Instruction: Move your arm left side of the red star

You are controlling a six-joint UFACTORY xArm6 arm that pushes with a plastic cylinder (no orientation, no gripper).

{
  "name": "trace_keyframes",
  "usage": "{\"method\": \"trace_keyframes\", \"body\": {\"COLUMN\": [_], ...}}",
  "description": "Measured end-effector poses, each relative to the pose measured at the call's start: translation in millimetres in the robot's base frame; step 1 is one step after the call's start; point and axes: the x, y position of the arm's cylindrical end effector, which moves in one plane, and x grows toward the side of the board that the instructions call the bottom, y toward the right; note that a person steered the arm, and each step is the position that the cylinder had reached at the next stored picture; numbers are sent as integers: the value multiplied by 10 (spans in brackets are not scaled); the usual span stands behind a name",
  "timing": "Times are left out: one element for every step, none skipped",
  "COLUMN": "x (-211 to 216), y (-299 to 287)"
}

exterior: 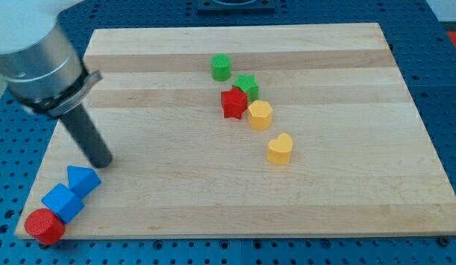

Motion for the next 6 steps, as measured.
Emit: {"method": "trace_keyframes", "body": {"x": [-240,-296,-329,-421,-742,-779], "y": [385,451,477,614,1265,1455]}}
